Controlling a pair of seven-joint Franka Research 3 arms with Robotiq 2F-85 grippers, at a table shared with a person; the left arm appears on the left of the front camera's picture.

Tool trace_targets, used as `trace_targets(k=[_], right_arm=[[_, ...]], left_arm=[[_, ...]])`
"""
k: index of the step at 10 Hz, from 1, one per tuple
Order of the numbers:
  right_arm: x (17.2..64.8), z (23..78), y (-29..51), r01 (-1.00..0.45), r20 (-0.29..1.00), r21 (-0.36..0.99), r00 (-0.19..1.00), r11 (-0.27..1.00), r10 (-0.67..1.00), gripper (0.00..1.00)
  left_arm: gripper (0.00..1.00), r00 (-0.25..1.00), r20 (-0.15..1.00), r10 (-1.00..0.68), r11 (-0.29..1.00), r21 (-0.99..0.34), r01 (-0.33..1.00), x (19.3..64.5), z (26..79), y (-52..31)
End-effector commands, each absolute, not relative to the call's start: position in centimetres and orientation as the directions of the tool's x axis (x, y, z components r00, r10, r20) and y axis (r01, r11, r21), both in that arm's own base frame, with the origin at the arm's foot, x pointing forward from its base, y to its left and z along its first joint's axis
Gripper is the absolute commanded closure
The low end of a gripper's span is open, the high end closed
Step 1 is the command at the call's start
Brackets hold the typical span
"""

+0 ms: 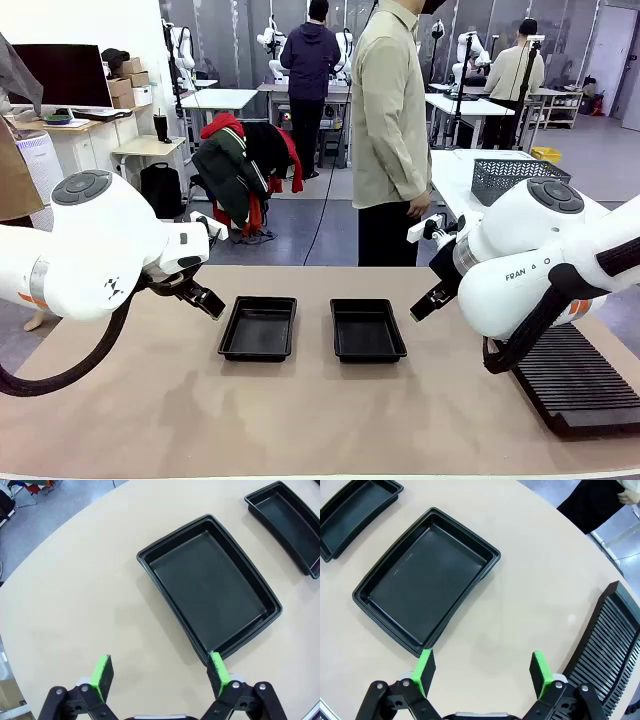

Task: Inspect and transfer BCBs to ESD trays.
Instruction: Pick up the Blank PCB from the PCB Rack and place it in the left ESD tray.

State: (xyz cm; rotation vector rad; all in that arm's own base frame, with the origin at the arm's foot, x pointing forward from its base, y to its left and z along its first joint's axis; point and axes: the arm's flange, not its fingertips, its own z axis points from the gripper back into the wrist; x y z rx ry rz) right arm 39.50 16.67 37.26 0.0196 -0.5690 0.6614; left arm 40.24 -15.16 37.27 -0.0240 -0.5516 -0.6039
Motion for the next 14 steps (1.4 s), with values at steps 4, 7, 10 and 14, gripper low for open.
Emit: trace_targets(k=[4, 7, 10, 14], right_arm=[[39.5, 37.3, 16.7, -0.586, 0.506, -0.159, 0.643, 0.795, 0.575, 0.0], [39.5, 37.3, 16.7, -0.586, 0.506, -0.159, 0.643, 0.795, 0.575, 0.0], [39.5, 37.3, 16.7, -0.586, 0.506, -0.159, 0.643, 0.795, 0.575, 0.0], [38.7, 44.3, 15.5, -0.505, 0.519, -0.029, 0.73, 0.863, 0.445, 0.0]], left_arm=[[0.0, 0.684, 0.499, -0.533, 0.827, 0.136, 0.545, 40.2, 37.3, -15.2], [0.0, 0.684, 0.499, -0.533, 0.827, 0.136, 0.545, 40.2, 37.3, -15.2], [0.0, 0.684, 0.499, -0.533, 0.827, 0.136, 0.545, 40.2, 37.3, -15.2], [0.0, 0.808, 0.467, -0.36, 0.889, -0.092, 0.449, 39.6, 44.4, -13.7]])
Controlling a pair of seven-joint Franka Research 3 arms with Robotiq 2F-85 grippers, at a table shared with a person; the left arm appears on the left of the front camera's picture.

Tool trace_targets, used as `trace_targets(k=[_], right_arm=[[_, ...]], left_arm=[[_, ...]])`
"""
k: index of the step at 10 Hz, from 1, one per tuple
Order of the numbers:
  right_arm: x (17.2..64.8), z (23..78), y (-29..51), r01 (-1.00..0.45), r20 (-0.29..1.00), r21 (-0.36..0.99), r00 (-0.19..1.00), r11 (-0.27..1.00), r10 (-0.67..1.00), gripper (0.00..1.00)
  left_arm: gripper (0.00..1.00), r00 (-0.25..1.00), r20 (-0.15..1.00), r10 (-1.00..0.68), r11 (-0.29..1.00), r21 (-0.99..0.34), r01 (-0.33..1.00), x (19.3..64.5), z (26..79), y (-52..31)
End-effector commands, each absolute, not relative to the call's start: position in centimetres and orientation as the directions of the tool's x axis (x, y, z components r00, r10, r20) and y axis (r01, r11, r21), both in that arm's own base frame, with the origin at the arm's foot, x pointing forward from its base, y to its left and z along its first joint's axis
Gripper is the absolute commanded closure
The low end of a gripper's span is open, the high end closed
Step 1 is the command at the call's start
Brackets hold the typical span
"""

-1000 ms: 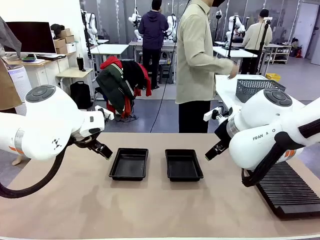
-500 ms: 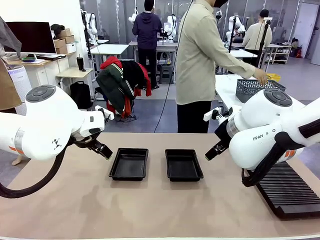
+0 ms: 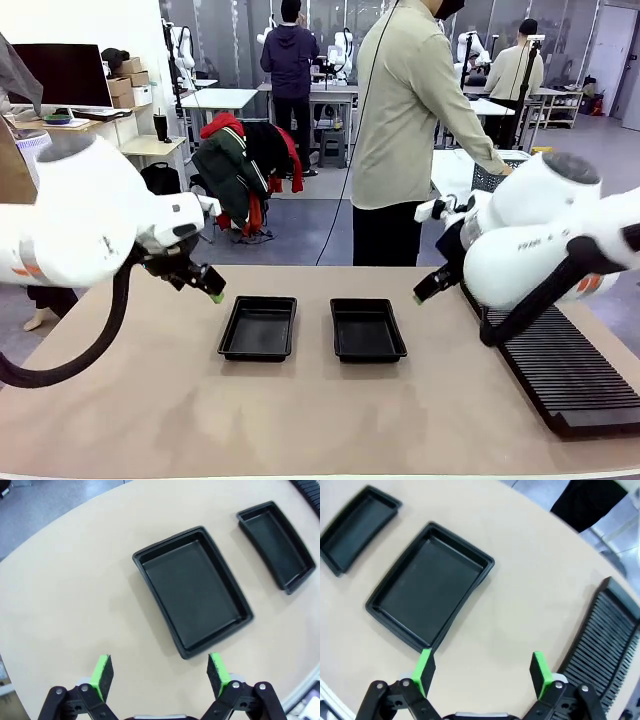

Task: Inspect and transfer BCBs to ESD trays.
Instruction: Pick up the Blank PCB from the PCB Rack and place it in the left ESD tray.

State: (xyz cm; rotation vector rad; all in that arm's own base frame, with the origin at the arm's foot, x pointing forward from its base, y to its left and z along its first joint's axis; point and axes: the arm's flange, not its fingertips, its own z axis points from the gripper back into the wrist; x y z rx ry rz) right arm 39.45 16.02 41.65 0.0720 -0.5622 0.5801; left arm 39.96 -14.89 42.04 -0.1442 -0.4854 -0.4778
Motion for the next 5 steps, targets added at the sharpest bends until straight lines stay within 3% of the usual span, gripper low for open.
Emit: trace_targets(k=[1, 5], right_arm=[[39.3, 46.6, 14.6, -0.487, 0.505, -0.006, 0.752, 0.873, 0.423, 0.0], [39.9, 53.6, 13.4, -0.374, 0.422, 0.197, 0.867, 0.906, 0.266, 0.0]], left_arm=[[0.0, 0.833, 0.453, -0.316, 0.89, -0.162, 0.426, 39.2, 45.8, -14.3], [0.0, 0.932, 0.304, -0.197, 0.882, -0.361, 0.304, 39.2, 53.2, -13.3]])
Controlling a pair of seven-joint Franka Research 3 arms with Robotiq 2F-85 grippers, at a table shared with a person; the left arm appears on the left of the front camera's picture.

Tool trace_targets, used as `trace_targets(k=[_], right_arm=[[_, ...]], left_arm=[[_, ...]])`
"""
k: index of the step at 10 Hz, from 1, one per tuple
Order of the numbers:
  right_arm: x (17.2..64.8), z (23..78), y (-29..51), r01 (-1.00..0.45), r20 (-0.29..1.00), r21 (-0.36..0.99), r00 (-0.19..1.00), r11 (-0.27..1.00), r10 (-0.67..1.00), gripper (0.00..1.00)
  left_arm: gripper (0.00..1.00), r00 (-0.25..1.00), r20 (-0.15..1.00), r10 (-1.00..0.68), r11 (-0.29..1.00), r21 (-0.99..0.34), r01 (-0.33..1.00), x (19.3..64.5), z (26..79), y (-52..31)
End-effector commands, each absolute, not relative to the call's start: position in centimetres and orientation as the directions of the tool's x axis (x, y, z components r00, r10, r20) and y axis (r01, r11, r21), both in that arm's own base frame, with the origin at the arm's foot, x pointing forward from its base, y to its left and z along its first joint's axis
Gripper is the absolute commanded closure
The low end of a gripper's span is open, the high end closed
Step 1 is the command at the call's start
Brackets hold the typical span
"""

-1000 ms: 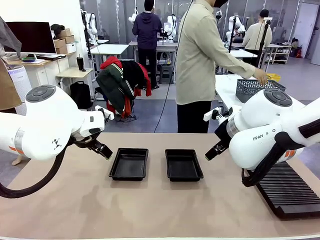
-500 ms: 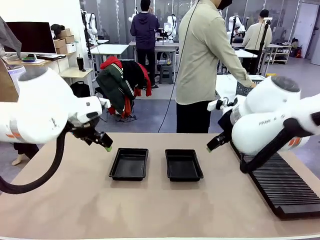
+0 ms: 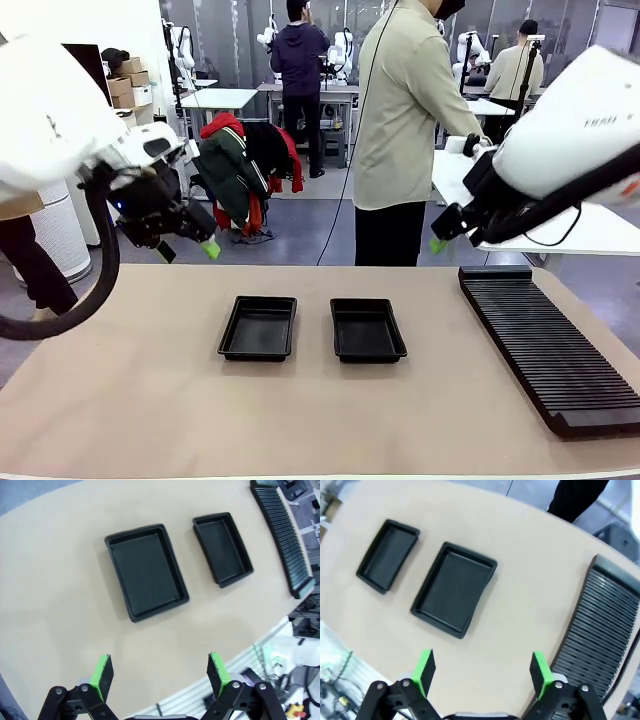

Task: Inspect and transfer BCBs to ESD trays.
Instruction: Pick up the Blank PCB from the PCB Rack and place it in the left ESD tray.

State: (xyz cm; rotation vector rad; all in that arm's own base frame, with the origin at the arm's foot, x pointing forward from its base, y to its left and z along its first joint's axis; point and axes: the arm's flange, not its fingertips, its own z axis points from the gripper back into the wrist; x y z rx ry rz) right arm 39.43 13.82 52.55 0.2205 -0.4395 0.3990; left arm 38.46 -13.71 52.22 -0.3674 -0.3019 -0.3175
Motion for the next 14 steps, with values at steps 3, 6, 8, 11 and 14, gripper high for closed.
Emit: trace_targets(k=[3, 6, 8, 11, 14], right_arm=[[39.9, 58.2, 11.1, -0.297, 0.355, 0.33, 0.919, 0.896, 0.174, 0.0], [39.5, 61.2, 8.7, -0.247, 0.251, 0.457, 0.957, 0.855, 0.143, 0.0], [39.8, 63.0, 6.7, -0.201, 0.178, 0.506, 0.976, 0.839, 0.126, 0.0], [40.4, 64.2, 4.4, -0.121, 0.129, 0.579, 0.99, 0.807, 0.056, 0.0], [40.8, 64.5, 2.2, -0.079, 0.086, 0.638, 0.996, 0.766, 0.031, 0.0]], left_arm=[[0.0, 0.955, 0.253, -0.153, 0.867, -0.43, 0.253, 39.9, 58.2, -12.5], [0.0, 0.953, 0.286, -0.097, 0.866, -0.447, 0.222, 39.7, 61.8, -12.1], [0.0, 0.954, 0.293, -0.064, 0.853, -0.48, 0.205, 39.0, 63.5, -11.5], [0.0, 0.97, 0.242, -0.023, 0.831, -0.535, 0.153, 38.8, 66.5, -9.5], [0.0, 0.98, 0.196, 0.021, 0.811, -0.577, 0.098, 38.8, 67.5, -7.8]])
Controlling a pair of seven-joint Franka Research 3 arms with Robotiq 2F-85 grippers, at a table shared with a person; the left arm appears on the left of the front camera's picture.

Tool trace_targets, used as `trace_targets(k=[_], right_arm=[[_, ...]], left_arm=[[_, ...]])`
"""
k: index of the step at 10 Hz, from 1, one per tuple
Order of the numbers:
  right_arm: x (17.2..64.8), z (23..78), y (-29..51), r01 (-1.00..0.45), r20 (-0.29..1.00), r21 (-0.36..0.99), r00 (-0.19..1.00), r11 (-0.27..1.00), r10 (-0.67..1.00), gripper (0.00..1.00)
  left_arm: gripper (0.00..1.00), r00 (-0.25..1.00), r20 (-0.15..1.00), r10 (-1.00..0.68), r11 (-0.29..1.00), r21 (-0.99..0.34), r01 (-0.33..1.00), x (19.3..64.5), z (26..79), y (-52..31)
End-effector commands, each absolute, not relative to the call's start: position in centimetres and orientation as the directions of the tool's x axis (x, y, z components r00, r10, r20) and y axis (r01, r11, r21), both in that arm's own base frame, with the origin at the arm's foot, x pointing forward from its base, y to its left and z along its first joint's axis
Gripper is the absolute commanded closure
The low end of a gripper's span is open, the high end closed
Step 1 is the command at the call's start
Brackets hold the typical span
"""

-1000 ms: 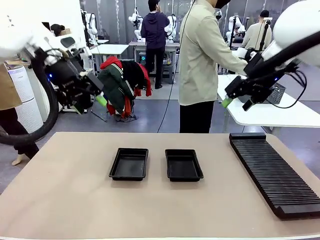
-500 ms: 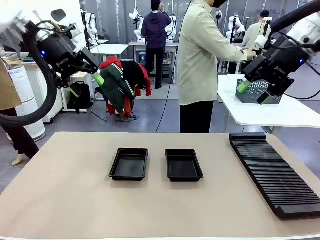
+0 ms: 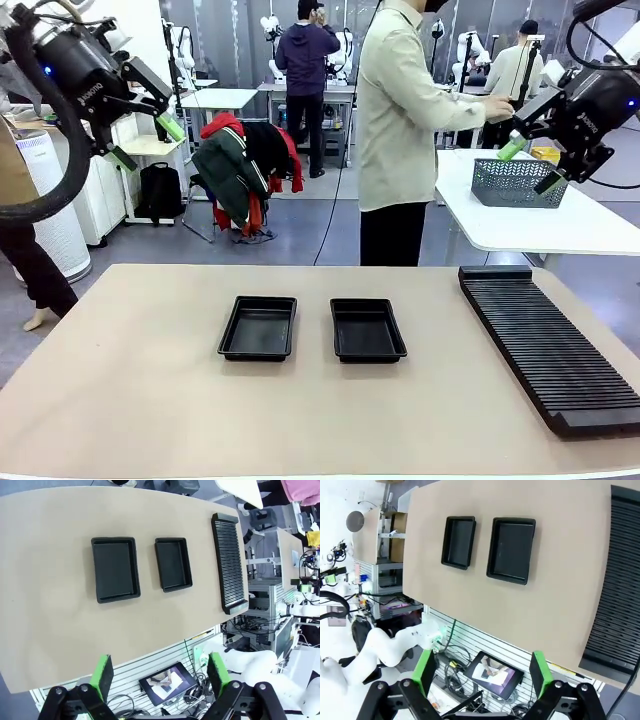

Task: Inspect and transfer BCBs to ESD trays.
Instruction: Pick up the Blank PCB from the PCB Rack and place it in the left ESD tray.

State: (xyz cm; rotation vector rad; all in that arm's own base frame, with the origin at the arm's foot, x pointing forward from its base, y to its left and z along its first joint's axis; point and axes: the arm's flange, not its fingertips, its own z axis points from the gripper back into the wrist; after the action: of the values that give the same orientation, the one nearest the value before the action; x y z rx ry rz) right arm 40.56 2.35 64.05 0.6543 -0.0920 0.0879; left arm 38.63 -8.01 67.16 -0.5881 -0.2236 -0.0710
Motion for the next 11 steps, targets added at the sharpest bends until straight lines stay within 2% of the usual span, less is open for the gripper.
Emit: trace_targets(k=[1, 8, 11], right_arm=[[40.8, 64.6, 1.8, -0.08, 0.091, 0.64, 0.995, 0.764, 0.028, 0.0], [39.8, 64.9, 0.3, -0.084, 0.129, 0.623, 0.992, 0.778, 0.004, 0.0], [38.5, 67.1, -0.4, -0.091, 0.168, 0.587, 0.986, 0.804, -0.011, 0.0]], left_arm=[[0.0, 0.982, 0.189, 0.03, 0.805, -0.587, 0.088, 38.8, 67.7, -7.5], [0.0, 0.967, 0.249, 0.051, 0.81, -0.577, 0.106, 36.8, 67.8, -7.0], [0.0, 0.958, 0.283, 0.048, 0.821, -0.558, 0.124, 35.8, 68.7, -7.4]])
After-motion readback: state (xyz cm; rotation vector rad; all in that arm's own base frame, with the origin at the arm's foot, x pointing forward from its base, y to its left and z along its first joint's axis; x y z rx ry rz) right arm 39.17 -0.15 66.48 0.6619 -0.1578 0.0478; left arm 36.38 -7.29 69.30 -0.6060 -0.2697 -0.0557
